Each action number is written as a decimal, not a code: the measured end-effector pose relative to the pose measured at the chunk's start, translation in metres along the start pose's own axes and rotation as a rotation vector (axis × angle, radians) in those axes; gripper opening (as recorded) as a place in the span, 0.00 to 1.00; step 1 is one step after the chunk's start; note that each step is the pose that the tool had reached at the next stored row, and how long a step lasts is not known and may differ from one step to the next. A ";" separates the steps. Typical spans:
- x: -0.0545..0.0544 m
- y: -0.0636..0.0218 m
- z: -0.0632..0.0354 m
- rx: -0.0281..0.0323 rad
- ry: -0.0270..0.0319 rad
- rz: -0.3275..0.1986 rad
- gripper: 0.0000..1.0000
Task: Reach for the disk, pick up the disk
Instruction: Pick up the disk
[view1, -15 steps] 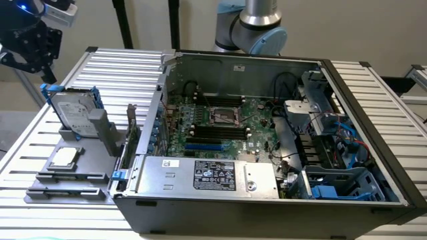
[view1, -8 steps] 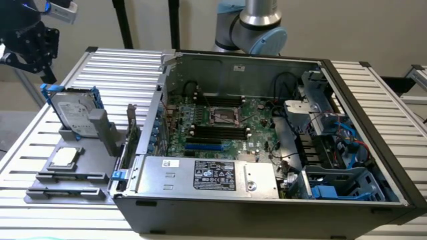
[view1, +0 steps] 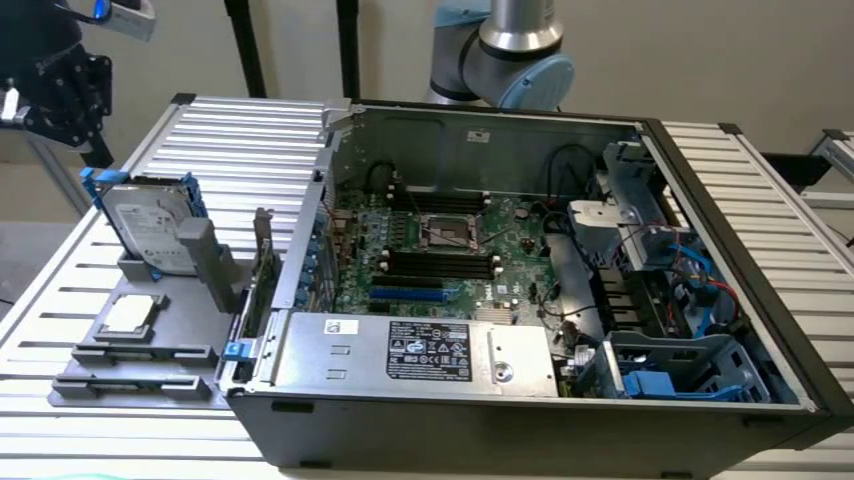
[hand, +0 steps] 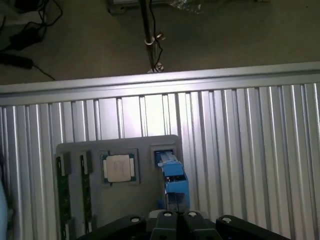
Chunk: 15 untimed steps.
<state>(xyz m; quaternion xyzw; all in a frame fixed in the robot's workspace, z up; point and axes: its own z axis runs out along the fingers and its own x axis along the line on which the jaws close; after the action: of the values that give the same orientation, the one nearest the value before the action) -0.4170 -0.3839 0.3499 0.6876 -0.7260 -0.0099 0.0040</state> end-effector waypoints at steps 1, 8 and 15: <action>0.000 0.0000 0.0000 0.0003 0.0003 -0.018 0.11; 0.000 0.0000 -0.0001 0.0016 0.0015 -0.125 0.11; 0.000 -0.0006 0.0000 0.0015 0.0021 -0.159 0.11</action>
<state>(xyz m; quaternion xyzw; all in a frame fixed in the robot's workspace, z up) -0.4164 -0.3835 0.3499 0.7429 -0.6693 -0.0089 0.0035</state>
